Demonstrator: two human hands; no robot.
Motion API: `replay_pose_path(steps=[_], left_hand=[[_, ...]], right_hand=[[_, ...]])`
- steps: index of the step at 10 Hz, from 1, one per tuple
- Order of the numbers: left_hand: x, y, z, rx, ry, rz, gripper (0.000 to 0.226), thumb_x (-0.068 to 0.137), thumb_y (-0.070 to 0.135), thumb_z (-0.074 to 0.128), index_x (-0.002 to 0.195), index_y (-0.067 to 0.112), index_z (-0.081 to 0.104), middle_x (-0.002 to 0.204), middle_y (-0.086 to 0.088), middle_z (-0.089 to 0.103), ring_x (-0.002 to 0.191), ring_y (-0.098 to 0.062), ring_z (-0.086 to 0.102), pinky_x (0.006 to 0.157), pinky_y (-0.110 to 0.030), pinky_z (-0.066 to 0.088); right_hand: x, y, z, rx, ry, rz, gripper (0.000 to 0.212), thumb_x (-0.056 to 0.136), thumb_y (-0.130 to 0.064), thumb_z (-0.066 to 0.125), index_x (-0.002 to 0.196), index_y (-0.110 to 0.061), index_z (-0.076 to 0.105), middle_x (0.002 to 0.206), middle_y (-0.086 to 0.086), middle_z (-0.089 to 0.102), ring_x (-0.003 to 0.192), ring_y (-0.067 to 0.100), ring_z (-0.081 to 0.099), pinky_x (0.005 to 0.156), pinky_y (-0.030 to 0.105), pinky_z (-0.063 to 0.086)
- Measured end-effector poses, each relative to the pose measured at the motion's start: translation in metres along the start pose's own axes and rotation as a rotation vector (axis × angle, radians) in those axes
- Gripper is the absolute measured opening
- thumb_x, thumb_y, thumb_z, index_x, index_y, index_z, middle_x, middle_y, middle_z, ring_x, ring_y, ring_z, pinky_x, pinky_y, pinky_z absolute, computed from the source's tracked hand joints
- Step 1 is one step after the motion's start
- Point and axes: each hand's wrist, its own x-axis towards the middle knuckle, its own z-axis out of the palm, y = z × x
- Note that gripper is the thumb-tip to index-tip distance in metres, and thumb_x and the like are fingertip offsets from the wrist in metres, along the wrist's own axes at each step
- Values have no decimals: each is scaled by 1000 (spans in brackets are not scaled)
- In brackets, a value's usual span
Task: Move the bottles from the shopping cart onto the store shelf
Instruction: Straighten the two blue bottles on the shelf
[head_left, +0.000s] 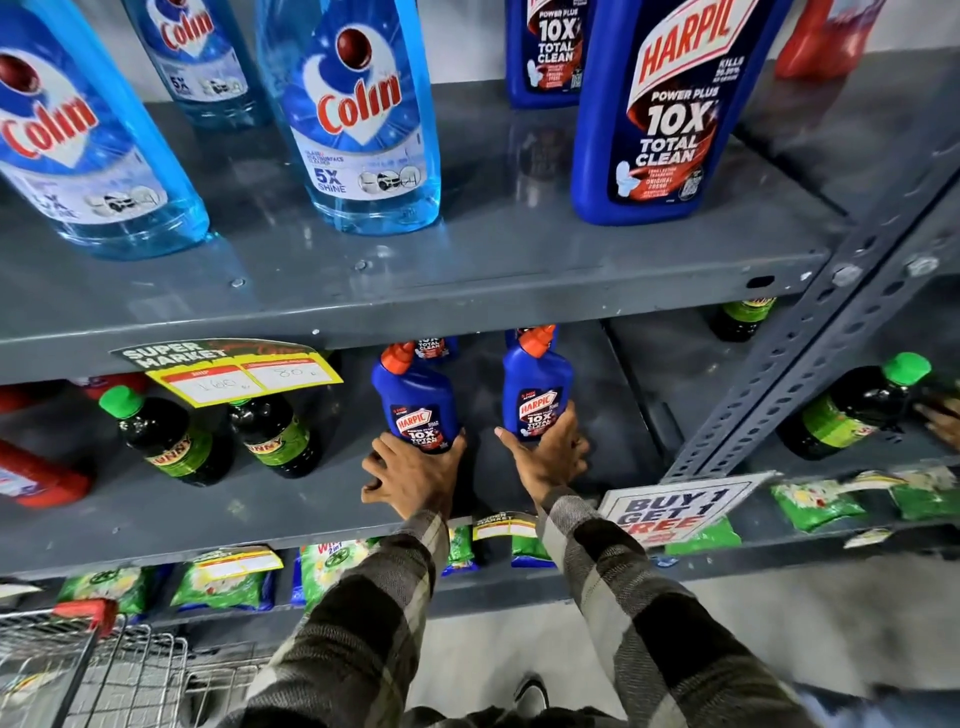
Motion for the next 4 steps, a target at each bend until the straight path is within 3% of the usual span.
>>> replay_pose_path(steps=[2,3,4], left_hand=[[-2,-2,-10,2,-53,-15,104,46,88,62,112,9,43,112,-10,49,111,-34,45,90,-58,37],[-8,-6,-16,-42,-91,-6,124,42,92,62,130,7,38,121,-11,46,118,-34,44,94,-55,36],[-23,-18,-27,-185,-52,19,127,47,87,67,141,12,28,129,-9,42,126,-33,41,100,-55,34]], right_hand=[[0,-4,-5,-24,-47,32,113,57,-55,81,146,-20,20,147,3,41,133,38,32,109,54,26],[2,-3,-8,-31,-81,53,119,55,-53,83,148,-22,15,150,3,38,134,38,29,111,55,25],[-3,-5,-14,-41,-128,58,136,53,-54,84,152,-23,-4,158,5,22,141,38,20,114,56,21]])
